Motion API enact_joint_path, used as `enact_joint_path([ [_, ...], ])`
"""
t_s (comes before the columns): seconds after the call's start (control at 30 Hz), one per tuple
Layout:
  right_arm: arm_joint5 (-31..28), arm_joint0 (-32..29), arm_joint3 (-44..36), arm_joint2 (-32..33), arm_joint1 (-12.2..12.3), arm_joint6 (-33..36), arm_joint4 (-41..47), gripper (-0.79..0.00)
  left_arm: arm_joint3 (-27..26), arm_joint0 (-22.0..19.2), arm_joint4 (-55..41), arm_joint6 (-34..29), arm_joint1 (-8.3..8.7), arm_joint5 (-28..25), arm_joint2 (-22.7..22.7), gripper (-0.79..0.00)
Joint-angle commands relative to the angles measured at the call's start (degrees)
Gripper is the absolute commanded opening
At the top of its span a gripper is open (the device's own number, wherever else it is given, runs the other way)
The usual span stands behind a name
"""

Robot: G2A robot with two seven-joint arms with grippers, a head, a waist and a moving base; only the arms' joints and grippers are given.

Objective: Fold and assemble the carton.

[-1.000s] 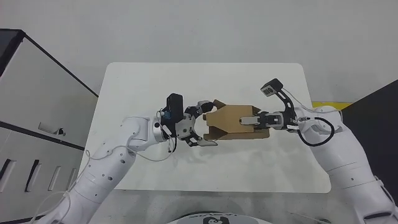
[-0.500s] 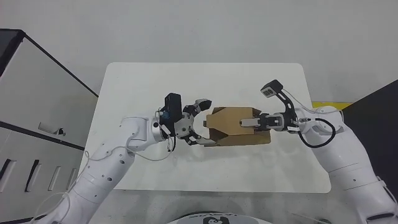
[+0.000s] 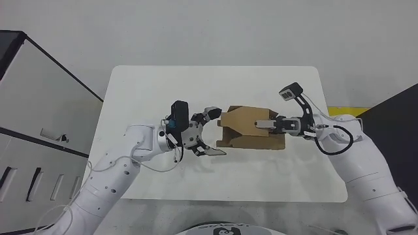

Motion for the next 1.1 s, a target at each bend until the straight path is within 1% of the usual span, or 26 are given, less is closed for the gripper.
enact_joint_path([
  [0.0,-0.41,-0.12,0.1,-0.03,0.02,-0.41,0.14,-0.785,-0.06,0.25,-0.18,0.02,0.02,0.15,-0.09,0.0],
  [0.33,-1.66,-0.61,0.3,-0.08,0.17,-1.66,-0.18,-0.785,-1.3,1.34,-0.76,-0.06,0.17,-0.58,-0.23,0.0],
  [0.77,-2.5,-1.13,0.61,0.35,0.63,-2.5,-2.54,-0.785,-1.28,0.91,-0.86,-0.32,0.03,-0.15,0.25,0.0],
  [0.9,-2.69,-1.11,0.85,0.28,0.66,-2.7,-2.07,-0.785,-0.93,0.74,-2.01,0.27,-0.12,-0.49,0.78,0.0],
  [1.07,-2.86,-1.02,0.36,0.5,0.67,-2.86,-0.06,-0.785,0.29,0.47,-2.17,-0.87,-0.16,0.52,0.73,0.0],
])
